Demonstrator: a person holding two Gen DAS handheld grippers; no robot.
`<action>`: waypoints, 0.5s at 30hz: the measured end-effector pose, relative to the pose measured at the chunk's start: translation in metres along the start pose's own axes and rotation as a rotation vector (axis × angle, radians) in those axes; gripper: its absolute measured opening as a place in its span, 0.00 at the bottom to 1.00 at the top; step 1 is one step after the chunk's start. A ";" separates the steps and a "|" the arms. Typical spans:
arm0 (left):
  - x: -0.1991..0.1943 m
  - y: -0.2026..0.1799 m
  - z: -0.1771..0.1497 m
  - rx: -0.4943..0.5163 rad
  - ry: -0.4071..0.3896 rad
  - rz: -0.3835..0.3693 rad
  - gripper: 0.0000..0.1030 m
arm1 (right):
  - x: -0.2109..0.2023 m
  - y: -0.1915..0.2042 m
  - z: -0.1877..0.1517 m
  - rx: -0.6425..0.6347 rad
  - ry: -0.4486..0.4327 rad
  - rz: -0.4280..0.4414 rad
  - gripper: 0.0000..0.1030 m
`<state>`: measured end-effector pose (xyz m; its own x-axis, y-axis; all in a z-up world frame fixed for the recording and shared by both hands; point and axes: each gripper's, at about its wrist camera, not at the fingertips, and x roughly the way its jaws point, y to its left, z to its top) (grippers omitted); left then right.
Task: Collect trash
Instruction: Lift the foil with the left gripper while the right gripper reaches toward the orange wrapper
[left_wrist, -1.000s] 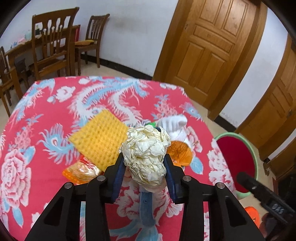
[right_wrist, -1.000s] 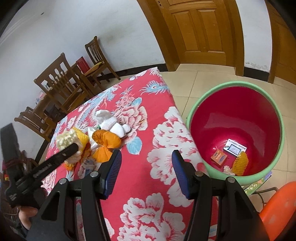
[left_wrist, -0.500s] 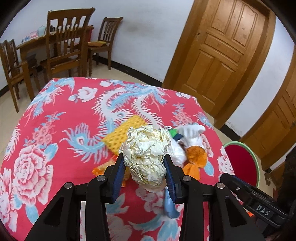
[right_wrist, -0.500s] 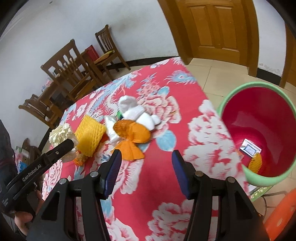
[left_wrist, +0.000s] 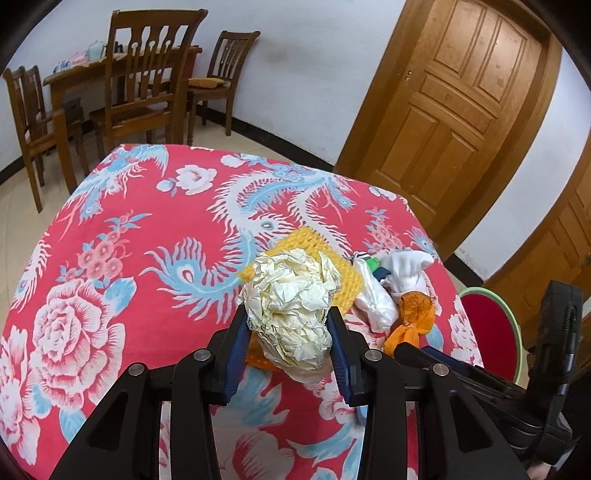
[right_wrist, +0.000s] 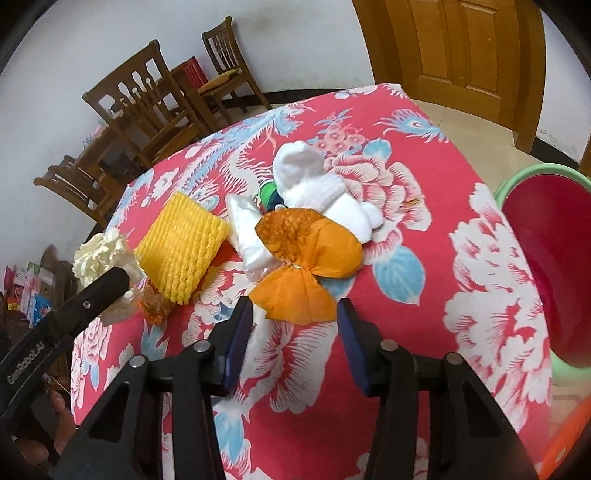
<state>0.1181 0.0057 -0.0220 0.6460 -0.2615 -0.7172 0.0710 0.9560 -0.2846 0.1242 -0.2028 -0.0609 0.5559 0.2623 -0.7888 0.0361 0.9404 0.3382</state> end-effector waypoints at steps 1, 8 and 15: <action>0.000 0.001 0.000 -0.002 0.001 -0.001 0.40 | 0.002 0.001 0.000 -0.001 0.002 -0.003 0.44; 0.000 0.001 -0.001 -0.002 0.003 -0.008 0.40 | 0.005 0.000 0.000 -0.009 -0.010 -0.024 0.15; -0.005 -0.006 -0.002 0.017 -0.002 -0.016 0.40 | -0.006 -0.002 -0.004 -0.018 -0.036 -0.019 0.04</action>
<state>0.1125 0.0015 -0.0180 0.6462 -0.2767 -0.7112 0.0945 0.9538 -0.2853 0.1177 -0.2058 -0.0588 0.5849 0.2365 -0.7759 0.0321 0.9491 0.3134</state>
